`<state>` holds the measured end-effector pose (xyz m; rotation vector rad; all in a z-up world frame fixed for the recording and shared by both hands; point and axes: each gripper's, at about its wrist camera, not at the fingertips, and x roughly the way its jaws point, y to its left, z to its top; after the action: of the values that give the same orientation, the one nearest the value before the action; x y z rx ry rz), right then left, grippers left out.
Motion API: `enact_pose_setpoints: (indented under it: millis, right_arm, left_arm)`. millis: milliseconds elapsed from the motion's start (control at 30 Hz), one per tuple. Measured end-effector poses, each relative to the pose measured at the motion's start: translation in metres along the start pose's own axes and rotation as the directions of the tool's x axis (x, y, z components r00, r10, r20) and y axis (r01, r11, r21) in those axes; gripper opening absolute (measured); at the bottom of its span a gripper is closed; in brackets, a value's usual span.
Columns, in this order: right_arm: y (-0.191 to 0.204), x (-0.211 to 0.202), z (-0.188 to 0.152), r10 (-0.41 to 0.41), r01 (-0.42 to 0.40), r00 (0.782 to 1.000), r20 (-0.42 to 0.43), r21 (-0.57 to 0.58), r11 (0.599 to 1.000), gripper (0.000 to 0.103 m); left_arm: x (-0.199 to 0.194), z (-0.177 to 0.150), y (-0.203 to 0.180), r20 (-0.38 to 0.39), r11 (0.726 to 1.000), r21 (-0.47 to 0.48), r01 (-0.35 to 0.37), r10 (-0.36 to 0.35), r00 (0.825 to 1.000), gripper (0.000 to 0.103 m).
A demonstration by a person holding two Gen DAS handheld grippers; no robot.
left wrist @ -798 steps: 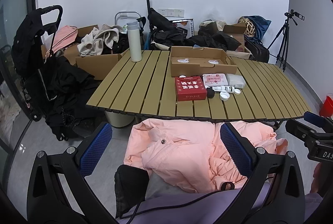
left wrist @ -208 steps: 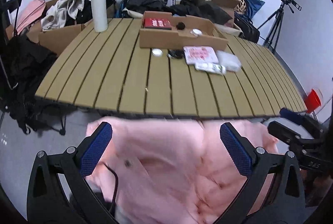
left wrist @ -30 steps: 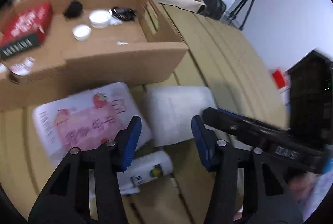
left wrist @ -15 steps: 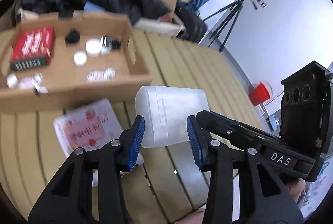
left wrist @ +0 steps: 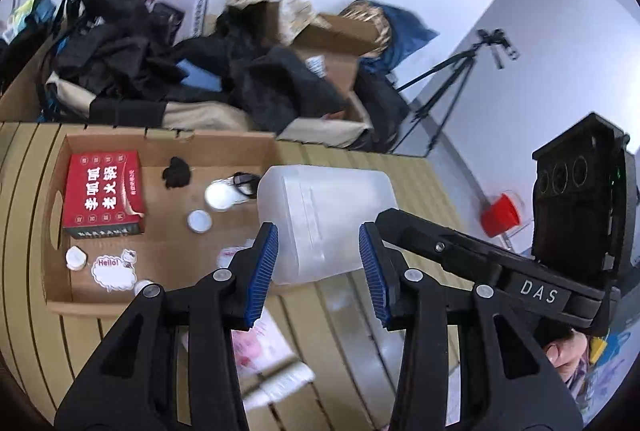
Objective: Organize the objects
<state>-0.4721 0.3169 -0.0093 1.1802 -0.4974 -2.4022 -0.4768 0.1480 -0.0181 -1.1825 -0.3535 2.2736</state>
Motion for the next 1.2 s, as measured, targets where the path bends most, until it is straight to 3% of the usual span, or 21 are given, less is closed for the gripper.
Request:
enact_pose_setpoints:
  millis: [267, 400, 467, 567, 700, 767, 833, 900, 967, 1033, 1100, 1200]
  right_arm:
    - [-0.053, 0.105, 0.005, -0.121, 0.131, 0.976, -0.180, 0.043, 0.990, 0.029]
    - [-0.076, 0.131, -0.006, -0.136, 0.158, 0.963, -0.233, 0.074, 0.985, 0.028]
    - [-0.075, 0.131, -0.006, -0.150, 0.170, 0.964, -0.217, 0.072, 0.983, 0.028]
    - [-0.069, 0.126, -0.003, -0.150, 0.167, 0.967, -0.208, 0.066, 0.984, 0.028]
    - [-0.052, 0.107, 0.003, -0.188, 0.196, 0.962, -0.197, 0.021, 0.980, 0.028]
    - [-0.038, 0.090, 0.004, -0.195, 0.194, 0.963, -0.189, -0.020, 0.981, 0.029]
    - [-0.021, 0.066, 0.006, -0.203, 0.193, 0.965, -0.166, -0.072, 0.979, 0.029]
    - [-0.002, 0.035, 0.006, -0.201, 0.185, 0.970, -0.135, -0.121, 0.975, 0.033]
    - [0.016, 0.001, 0.004, -0.201, 0.181, 0.974, -0.106, -0.172, 0.968, 0.048]
    - [0.030, -0.031, -0.001, -0.184, 0.163, 0.979, -0.084, -0.211, 0.964, 0.084]
    - [0.043, -0.064, -0.010, -0.171, 0.154, 0.984, -0.049, -0.238, 0.959, 0.085]
    - [0.058, -0.098, -0.025, -0.178, 0.171, 0.984, -0.007, -0.251, 0.953, 0.085]
  left_arm:
    - [0.105, -0.009, 0.059, -0.185, 0.997, -0.069, -0.044, 0.030, 0.982, 0.037]
    - [0.125, -0.021, 0.070, -0.221, 0.997, -0.066, -0.045, 0.030, 0.975, 0.037]
    - [0.127, -0.023, 0.072, -0.225, 0.996, -0.070, -0.051, 0.034, 0.974, 0.045]
    - [0.122, -0.022, 0.066, -0.228, 0.993, -0.038, -0.111, 0.100, 0.969, 0.053]
    - [0.075, -0.008, 0.059, -0.161, 0.986, -0.012, -0.168, 0.164, 0.973, 0.057]
    - [0.036, 0.002, 0.057, -0.104, 0.977, -0.005, -0.213, 0.211, 0.972, 0.072]
    - [-0.009, 0.006, 0.054, -0.031, 0.959, 0.008, -0.283, 0.284, 0.958, 0.078]
    - [-0.058, 0.002, 0.050, 0.019, 0.927, 0.023, -0.374, 0.373, 0.928, 0.084]
    - [-0.110, -0.014, 0.045, 0.074, 0.903, 0.034, -0.429, 0.426, 0.902, 0.099]
    - [-0.146, -0.029, 0.039, 0.118, 0.887, 0.046, -0.459, 0.452, 0.884, 0.103]
    - [-0.181, -0.052, 0.031, 0.142, 0.871, 0.078, -0.486, 0.472, 0.870, 0.103]
    - [-0.213, -0.081, 0.021, 0.146, 0.875, 0.096, -0.474, 0.459, 0.876, 0.103]
